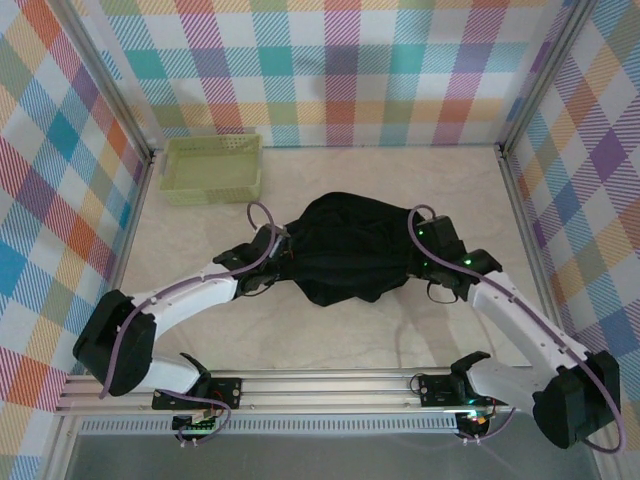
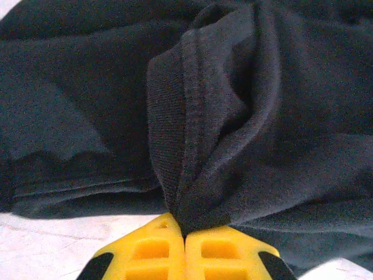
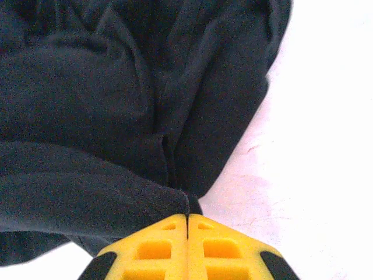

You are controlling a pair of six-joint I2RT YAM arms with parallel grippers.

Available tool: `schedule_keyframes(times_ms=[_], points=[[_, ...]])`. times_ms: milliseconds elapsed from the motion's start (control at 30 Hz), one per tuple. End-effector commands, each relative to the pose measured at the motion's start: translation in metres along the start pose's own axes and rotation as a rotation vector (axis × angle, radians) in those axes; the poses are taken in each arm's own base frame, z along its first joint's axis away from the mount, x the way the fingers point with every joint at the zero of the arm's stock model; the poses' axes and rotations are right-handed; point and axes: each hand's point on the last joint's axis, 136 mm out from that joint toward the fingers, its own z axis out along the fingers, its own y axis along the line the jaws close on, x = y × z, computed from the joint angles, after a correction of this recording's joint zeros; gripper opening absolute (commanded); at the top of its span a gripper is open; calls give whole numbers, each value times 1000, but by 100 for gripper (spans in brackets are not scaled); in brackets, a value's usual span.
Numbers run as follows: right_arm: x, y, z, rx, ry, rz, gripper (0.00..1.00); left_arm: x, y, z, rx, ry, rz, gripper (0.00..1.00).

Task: Fold the inside-out t-shirt

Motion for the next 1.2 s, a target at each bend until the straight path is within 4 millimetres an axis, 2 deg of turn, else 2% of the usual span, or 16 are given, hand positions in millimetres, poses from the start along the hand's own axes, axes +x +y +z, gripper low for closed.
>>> schedule_keyframes(times_ms=[0, 67, 133, 167, 200, 233, 300, 367, 400, 533, 567, 633, 700, 867, 1000, 1167], points=[[-25, -31, -21, 130, -97, 74, 0, -24, -49, -20, 146, -83, 33, 0], [-29, -47, -32, 185, -132, 117, 0, -24, -78, -25, 206, -83, 71, 0], [-33, -61, -40, 234, -168, 142, 0, -15, -105, -23, 238, -59, 132, 1], [-33, -68, -42, 260, -178, 150, 0, -9, -116, -22, 250, -49, 167, 5], [-33, -74, -44, 282, -181, 159, 0, -2, -123, -20, 253, -37, 200, 13], [-33, -80, -45, 300, -176, 169, 0, 3, -123, -18, 236, -27, 214, 22], [-33, -89, -49, 327, -173, 190, 0, 8, -104, -14, 181, -20, 184, 37], [-35, -98, -55, 344, -189, 210, 0, 3, -71, -17, 109, -45, 128, 51], [-36, -102, -60, 352, -202, 223, 0, -1, -49, -21, 49, -64, 95, 57], [-42, -116, -71, 375, -244, 255, 0, -14, 47, -41, -215, -85, -38, 71], [-43, -117, -71, 375, -244, 254, 0, -16, 65, -44, -265, -77, -65, 72], [-44, -117, -69, 374, -234, 249, 0, -15, 88, -45, -319, -51, -113, 72], [-43, -115, -63, 366, -219, 241, 0, -11, 98, -41, -337, -21, -157, 73], [-35, -116, -47, 367, -173, 230, 0, 4, 106, -19, -370, 59, -215, 71], [-32, -117, -43, 368, -156, 231, 0, 7, 127, -18, -463, 58, -249, 70], [-35, -115, -44, 355, -163, 233, 0, 5, 149, -19, -489, 50, -307, 72]])
